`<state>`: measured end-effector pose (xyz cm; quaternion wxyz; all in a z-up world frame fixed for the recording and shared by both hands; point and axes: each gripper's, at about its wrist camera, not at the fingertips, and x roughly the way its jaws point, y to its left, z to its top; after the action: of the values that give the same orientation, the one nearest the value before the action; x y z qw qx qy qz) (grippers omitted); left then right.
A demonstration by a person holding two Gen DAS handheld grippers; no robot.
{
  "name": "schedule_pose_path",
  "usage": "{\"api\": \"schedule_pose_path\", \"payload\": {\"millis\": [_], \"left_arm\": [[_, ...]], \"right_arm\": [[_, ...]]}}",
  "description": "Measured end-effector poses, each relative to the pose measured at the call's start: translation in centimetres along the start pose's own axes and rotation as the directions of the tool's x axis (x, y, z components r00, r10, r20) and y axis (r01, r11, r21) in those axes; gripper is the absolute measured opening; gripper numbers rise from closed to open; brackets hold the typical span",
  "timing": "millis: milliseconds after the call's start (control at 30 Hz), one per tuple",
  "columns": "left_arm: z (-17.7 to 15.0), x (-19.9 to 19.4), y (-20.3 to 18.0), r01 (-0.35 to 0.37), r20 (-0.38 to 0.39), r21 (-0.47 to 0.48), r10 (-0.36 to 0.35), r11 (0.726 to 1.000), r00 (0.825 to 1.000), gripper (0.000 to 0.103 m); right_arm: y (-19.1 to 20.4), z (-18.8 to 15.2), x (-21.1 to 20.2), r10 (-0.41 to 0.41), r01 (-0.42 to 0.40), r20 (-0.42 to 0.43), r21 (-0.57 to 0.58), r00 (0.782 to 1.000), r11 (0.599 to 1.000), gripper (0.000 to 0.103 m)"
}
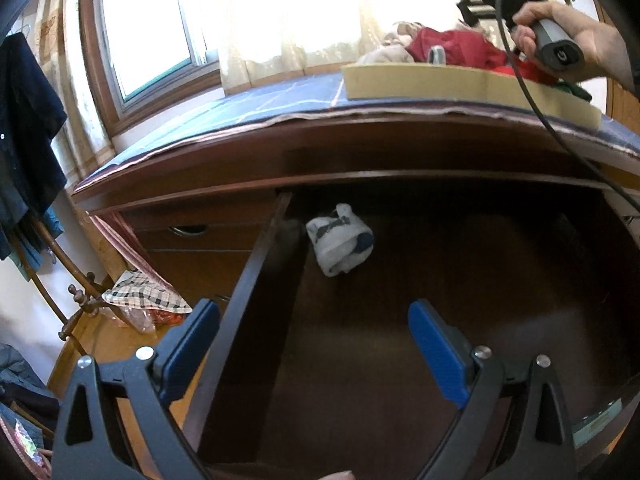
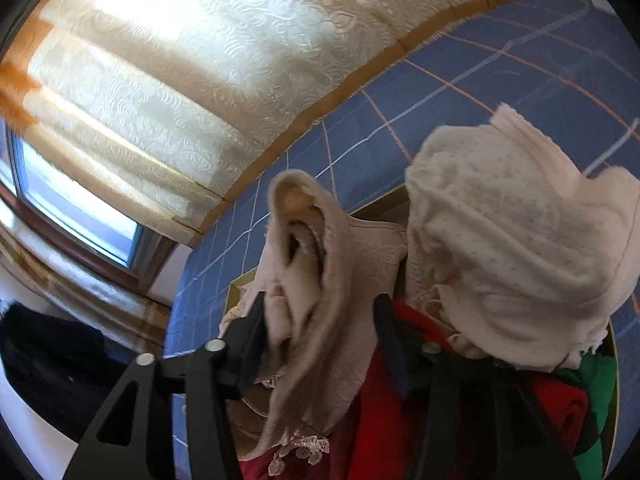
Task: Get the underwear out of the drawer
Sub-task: 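Lower the cream underwear into the tray and open the right gripper, then move the right tool back down into the drawer toward the white-grey sock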
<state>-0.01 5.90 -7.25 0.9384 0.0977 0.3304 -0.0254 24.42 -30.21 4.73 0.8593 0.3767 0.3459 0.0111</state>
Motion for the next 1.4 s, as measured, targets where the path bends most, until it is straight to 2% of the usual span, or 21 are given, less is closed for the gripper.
{"api": "schedule_pose_path", "payload": {"millis": [100, 233, 500, 667, 733, 867, 967, 1033, 1100, 1200, 1400], "left_arm": [[0.0, -0.1, 0.2, 0.003, 0.005, -0.013, -0.003, 1.000, 1.000, 0.097], [0.0, 0.0, 0.5, 0.011, -0.001, -0.032, -0.011, 0.999, 1.000, 0.097], [-0.2, -0.2, -0.1, -0.032, 0.020, 0.000, 0.032, 0.999, 0.999, 0.097], [-0.1, -0.1, -0.3, -0.043, 0.027, 0.012, 0.043, 0.999, 0.999, 0.097], [-0.2, -0.2, -0.2, -0.043, 0.029, 0.011, 0.042, 0.999, 0.999, 0.097], [-0.2, -0.3, 0.0, -0.030, 0.032, -0.005, 0.030, 1.000, 0.999, 0.097], [-0.2, -0.3, 0.1, -0.018, 0.033, -0.011, 0.018, 1.000, 0.999, 0.096], [-0.2, -0.3, 0.1, -0.016, 0.034, -0.014, 0.017, 1.000, 0.999, 0.096], [-0.2, -0.2, 0.1, -0.013, 0.029, -0.012, 0.014, 1.000, 0.999, 0.096], [-0.1, -0.1, 0.1, -0.013, 0.022, -0.013, 0.013, 1.000, 1.000, 0.096], [-0.2, -0.1, 0.1, -0.015, 0.025, -0.011, 0.016, 1.000, 1.000, 0.096]], "right_arm": [[0.5, -0.6, -0.2, 0.009, -0.007, 0.031, -0.053, 0.999, 0.999, 0.066], [0.5, -0.8, -0.6, 0.040, -0.038, 0.036, -0.059, 0.999, 0.998, 0.068], [0.7, -1.1, -2.2, 0.122, -0.117, 0.053, -0.076, 0.991, 0.990, 0.071], [1.2, -1.7, -5.6, 0.212, -0.199, 0.132, -0.105, 0.968, 0.974, 0.081], [1.1, -2.3, -7.2, 0.235, -0.219, 0.157, -0.113, 0.959, 0.969, 0.081], [0.7, -4.6, -10.4, 0.180, -0.147, 0.216, -0.163, 0.959, 0.976, 0.081], [0.4, -7.0, -12.7, 0.084, -0.020, 0.269, -0.232, 0.959, 0.973, 0.081], [0.3, -9.3, -14.5, 0.035, 0.064, 0.323, -0.293, 0.946, 0.954, 0.081], [0.1, -11.4, -15.8, 0.037, 0.087, 0.342, -0.341, 0.939, 0.936, 0.081], [-0.8, -14.4, -17.3, 0.003, 0.129, 0.359, -0.343, 0.933, 0.930, 0.081], [-2.1, -20.0, -18.1, -0.007, 0.126, 0.304, -0.373, 0.953, 0.919, 0.081]]}}
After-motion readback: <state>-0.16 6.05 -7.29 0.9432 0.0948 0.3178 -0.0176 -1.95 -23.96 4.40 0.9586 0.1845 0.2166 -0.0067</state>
